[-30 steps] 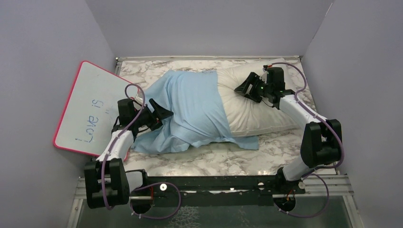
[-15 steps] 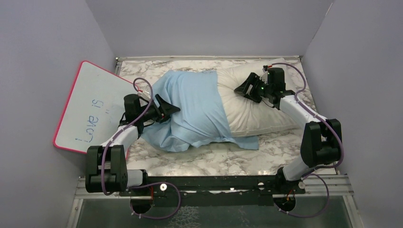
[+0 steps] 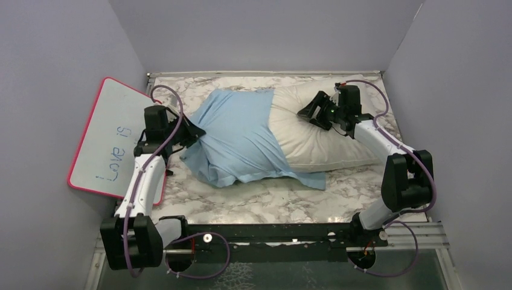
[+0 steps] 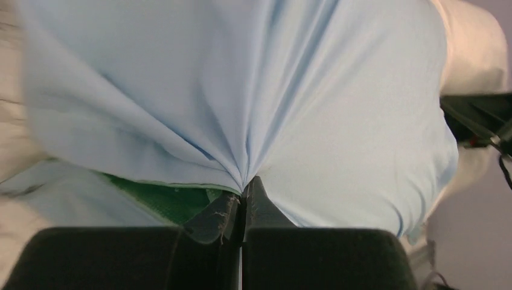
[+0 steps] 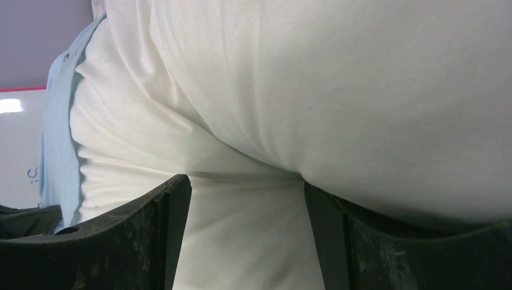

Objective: Remove the pillowcase from the pillow
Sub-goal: Remove the pillow from the pillowcase.

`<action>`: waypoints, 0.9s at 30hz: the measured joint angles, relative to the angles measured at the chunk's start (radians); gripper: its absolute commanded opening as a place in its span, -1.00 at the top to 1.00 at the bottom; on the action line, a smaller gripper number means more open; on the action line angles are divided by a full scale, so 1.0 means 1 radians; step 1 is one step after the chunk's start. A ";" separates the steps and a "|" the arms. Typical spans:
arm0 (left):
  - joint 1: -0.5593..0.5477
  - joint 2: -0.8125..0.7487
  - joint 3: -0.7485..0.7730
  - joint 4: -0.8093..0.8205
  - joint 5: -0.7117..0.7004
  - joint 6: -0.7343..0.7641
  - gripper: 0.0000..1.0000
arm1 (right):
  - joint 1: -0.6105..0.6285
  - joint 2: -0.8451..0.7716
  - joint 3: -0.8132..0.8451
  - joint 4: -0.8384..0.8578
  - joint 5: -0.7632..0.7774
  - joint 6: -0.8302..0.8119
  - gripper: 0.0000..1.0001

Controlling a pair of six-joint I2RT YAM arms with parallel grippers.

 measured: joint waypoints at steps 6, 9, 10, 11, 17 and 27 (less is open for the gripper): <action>0.074 -0.101 0.195 -0.303 -0.235 0.116 1.00 | 0.006 0.005 0.007 0.002 0.007 0.039 -0.49; 0.074 -0.114 0.271 -0.407 -0.335 0.133 1.00 | 0.006 0.006 0.007 0.001 0.008 0.050 -0.48; 0.077 -0.117 0.288 -0.430 -0.357 0.133 1.00 | 0.006 0.006 0.007 0.001 0.010 0.052 -0.48; 0.077 -0.121 0.305 -0.454 -0.380 0.134 1.00 | 0.006 0.007 0.007 0.000 0.010 0.055 -0.48; 0.077 -0.130 0.357 -0.527 -0.449 0.146 0.79 | 0.006 0.006 0.006 -0.009 0.009 0.056 -0.48; 0.149 -0.129 0.220 -0.401 -0.159 0.189 -0.70 | -0.028 -0.122 0.024 -0.153 0.066 -0.027 -0.96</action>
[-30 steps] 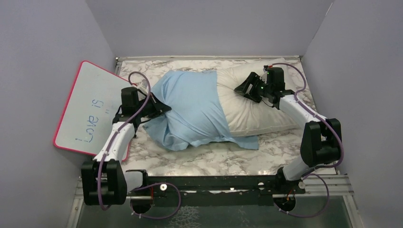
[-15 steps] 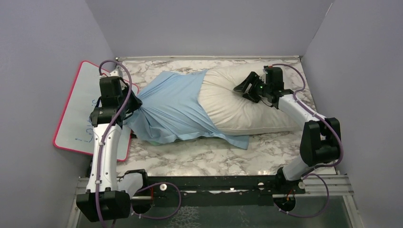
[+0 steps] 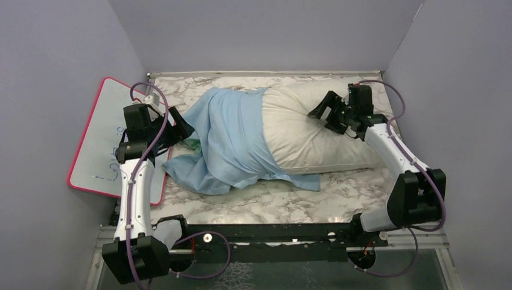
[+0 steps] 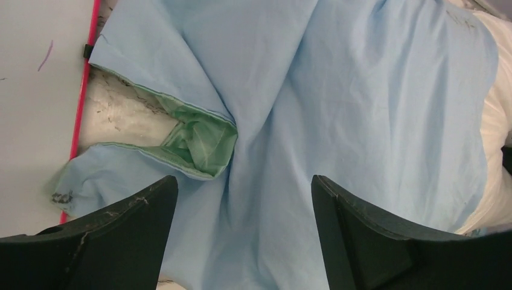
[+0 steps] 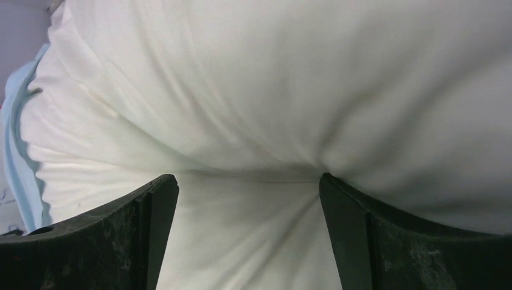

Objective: Remove the pillowcase from the pillow
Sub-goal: Remove the pillow from the pillowcase.

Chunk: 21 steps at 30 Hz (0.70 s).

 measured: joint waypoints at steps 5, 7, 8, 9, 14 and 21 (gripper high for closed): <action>0.000 -0.017 0.031 -0.011 -0.020 0.012 -0.71 | -0.023 -0.154 0.013 -0.219 0.204 -0.010 -1.00; 0.000 -0.019 0.061 -0.012 -0.017 0.016 -0.71 | -0.032 -0.239 -0.010 -0.303 0.282 0.001 -1.00; -0.001 -0.019 0.076 -0.010 -0.010 0.016 -0.71 | -0.035 -0.286 -0.031 -0.336 0.309 0.013 -1.00; -0.002 -0.019 0.087 -0.008 0.003 0.016 -0.71 | -0.035 -0.327 -0.052 -0.365 0.328 0.025 -1.00; -0.072 -0.016 0.098 0.027 0.087 -0.004 -0.71 | -0.039 -0.574 -0.244 -0.494 0.363 0.116 -1.00; -0.395 0.016 0.098 0.057 0.088 -0.030 -0.71 | -0.040 -0.714 -0.503 -0.425 0.212 0.195 -0.87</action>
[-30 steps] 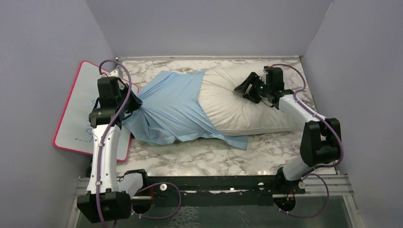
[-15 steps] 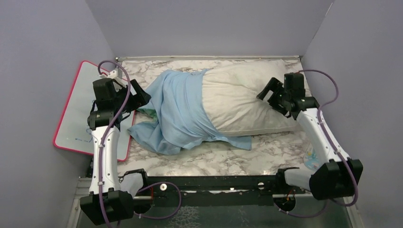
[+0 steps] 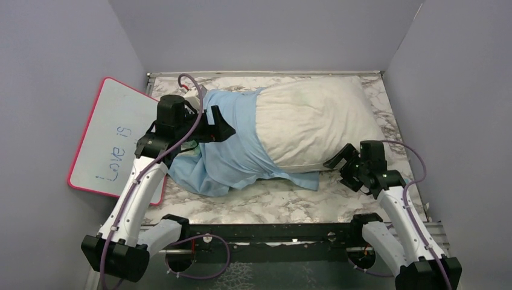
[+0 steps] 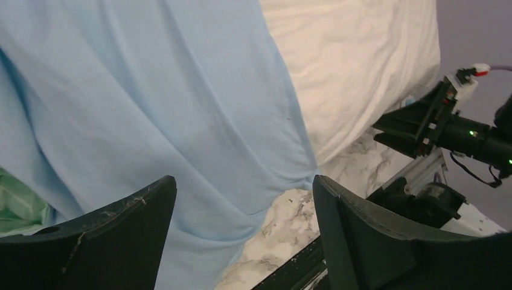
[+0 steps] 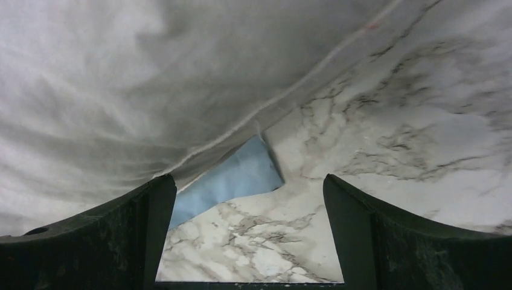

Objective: Remove the pillowcase from the pillow
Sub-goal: Remove the pillow from the pillowcase.

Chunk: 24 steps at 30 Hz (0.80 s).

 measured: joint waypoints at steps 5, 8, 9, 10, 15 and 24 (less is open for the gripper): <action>-0.089 -0.016 -0.017 0.011 0.013 -0.014 -0.69 | 0.000 0.113 -0.023 0.195 -0.118 0.038 -0.56; -0.121 -0.051 -0.064 0.015 0.036 -0.032 -0.69 | 0.000 0.206 -0.004 0.288 -0.169 0.057 -0.28; -0.132 -0.072 -0.090 0.013 0.044 -0.042 -0.67 | 0.000 0.222 0.007 0.299 -0.179 0.061 -0.20; -0.142 -0.093 -0.115 0.010 0.051 -0.051 -0.66 | 0.000 0.231 0.018 0.312 -0.185 0.066 -0.14; -0.180 -0.257 -0.290 0.004 0.079 -0.140 -0.59 | 0.000 0.190 0.030 0.359 -0.190 0.092 -0.01; -0.293 -0.403 -0.494 0.034 0.068 -0.358 -0.58 | 0.000 0.151 0.029 0.404 -0.196 0.094 -0.02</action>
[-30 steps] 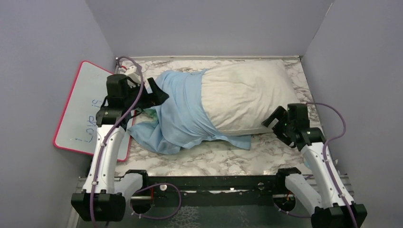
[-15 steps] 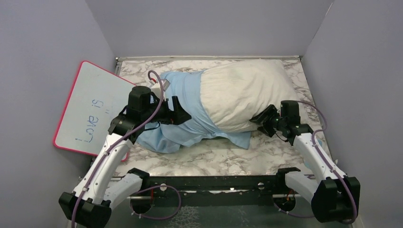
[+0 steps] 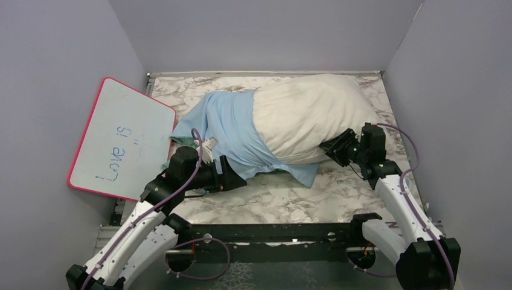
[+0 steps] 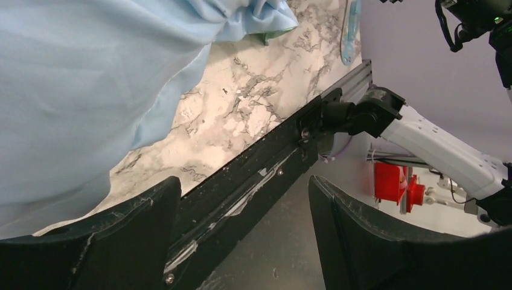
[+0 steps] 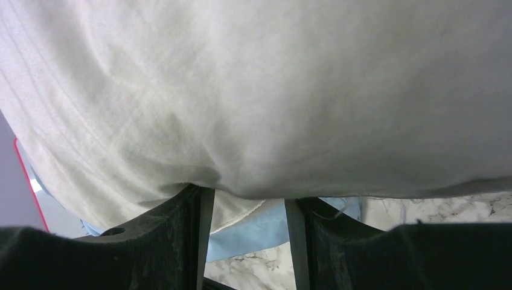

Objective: Remove the pillowcase from the pillow
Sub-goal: Remove the pillow from the pillowcase.

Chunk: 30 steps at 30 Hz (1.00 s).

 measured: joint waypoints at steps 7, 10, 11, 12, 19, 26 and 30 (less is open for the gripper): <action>-0.173 -0.055 -0.183 0.224 -0.206 -0.245 -0.57 | 0.000 0.000 -0.002 0.011 -0.024 -0.011 -0.03; -0.277 -0.043 -0.256 0.332 -0.340 -0.348 -0.57 | 0.000 0.003 -0.002 0.011 -0.029 -0.019 -0.03; -0.323 -0.025 -0.267 0.369 -0.405 -0.381 -0.57 | 0.000 0.006 -0.002 0.011 -0.031 -0.023 -0.02; -0.365 -0.006 -0.271 0.407 -0.462 -0.406 -0.57 | 0.000 0.008 -0.002 0.011 -0.033 -0.026 -0.02; -0.608 0.179 -0.290 0.652 -0.870 -0.568 -0.36 | 0.000 0.012 -0.002 0.010 -0.044 -0.038 -0.05; -0.692 0.422 -0.299 0.769 -1.168 -0.739 -0.26 | 0.000 0.011 -0.002 0.009 -0.044 -0.045 -0.06; -0.696 0.491 -0.291 0.783 -1.262 -0.768 -0.26 | 0.000 0.012 -0.001 0.009 -0.047 -0.050 -0.07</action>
